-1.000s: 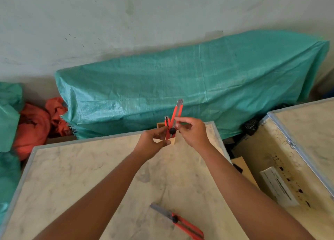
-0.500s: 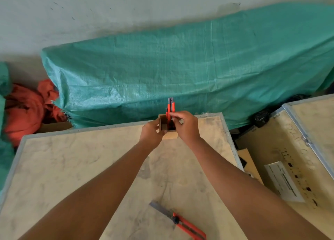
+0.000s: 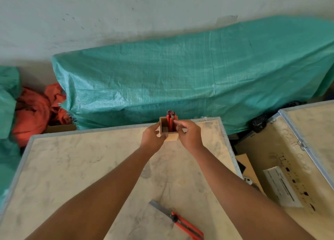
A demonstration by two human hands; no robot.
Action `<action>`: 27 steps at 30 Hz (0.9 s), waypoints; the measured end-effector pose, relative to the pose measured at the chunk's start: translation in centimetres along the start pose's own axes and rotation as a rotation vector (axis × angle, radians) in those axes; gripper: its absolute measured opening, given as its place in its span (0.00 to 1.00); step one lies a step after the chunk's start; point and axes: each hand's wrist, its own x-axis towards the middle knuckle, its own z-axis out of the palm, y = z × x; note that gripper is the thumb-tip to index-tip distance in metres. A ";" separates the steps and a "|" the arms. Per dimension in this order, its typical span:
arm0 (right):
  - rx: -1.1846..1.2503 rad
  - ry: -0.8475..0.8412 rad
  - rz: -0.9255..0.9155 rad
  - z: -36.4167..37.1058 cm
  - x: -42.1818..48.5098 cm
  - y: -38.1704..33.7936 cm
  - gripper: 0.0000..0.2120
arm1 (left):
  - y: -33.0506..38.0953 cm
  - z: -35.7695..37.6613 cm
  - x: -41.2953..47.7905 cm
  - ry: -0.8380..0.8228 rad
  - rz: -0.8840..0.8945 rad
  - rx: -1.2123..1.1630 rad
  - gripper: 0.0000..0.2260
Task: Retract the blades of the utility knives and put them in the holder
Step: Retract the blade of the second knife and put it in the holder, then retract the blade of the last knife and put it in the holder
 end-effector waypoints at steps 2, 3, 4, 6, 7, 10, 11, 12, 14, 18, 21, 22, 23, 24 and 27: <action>0.008 -0.017 0.007 -0.7 -1.3 -0.4 0.14 | 0.1 -0.1 -1.5 0.012 -0.013 -0.013 0.29; 0.011 -0.032 0.015 -1.0 -2.1 -0.6 0.14 | 0.1 -0.2 -2.4 0.018 -0.018 -0.018 0.29; 0.011 -0.052 0.030 -1.3 -3.0 -0.8 0.14 | 0.1 -0.2 -3.3 0.025 -0.021 -0.023 0.28; 0.009 -0.110 0.074 -2.1 -4.7 -1.1 0.13 | 0.0 -0.3 -5.7 0.044 -0.043 -0.027 0.27; 0.010 -0.146 0.095 -2.4 -5.7 -1.0 0.13 | -0.2 -0.2 -7.0 0.053 -0.062 -0.027 0.27; 0.007 -0.281 0.154 -3.5 -8.9 -0.6 0.13 | -1.6 0.3 -11.6 0.067 -0.093 -0.047 0.26; 0.013 -0.322 0.167 -3.8 -10.0 -0.3 0.13 | -2.4 0.7 -13.3 0.071 -0.101 -0.062 0.26; 0.018 -0.357 0.177 -4.0 -11.2 0.0 0.12 | -3.2 1.2 -15.0 0.077 -0.115 -0.086 0.25; 0.013 -0.429 0.188 -4.3 -13.4 0.5 0.12 | -5.0 2.7 -18.4 0.086 -0.170 -0.139 0.25; -0.039 -0.613 0.197 -4.3 -16.9 1.4 0.11 | -8.1 6.4 -23.9 0.088 -0.291 -0.166 0.27; -0.096 -0.743 0.166 -4.0 -18.9 2.0 0.12 | -10.1 9.6 -26.9 0.121 -0.320 -0.129 0.27; -0.119 -0.793 0.161 -3.9 -19.5 2.2 0.12 | -10.7 10.7 -27.6 0.125 -0.330 -0.112 0.28; -0.143 -0.846 0.160 -3.6 -20.0 2.4 0.13 | -11.1 11.8 -28.3 0.129 -0.347 -0.105 0.29; -0.165 -0.901 0.160 -3.4 -20.5 2.5 0.15 | -11.5 13.1 -28.8 0.130 -0.381 -0.119 0.29; -0.202 -1.015 0.142 -2.7 -21.8 2.8 0.20 | -11.4 16.0 -29.7 0.101 -0.491 -0.327 0.27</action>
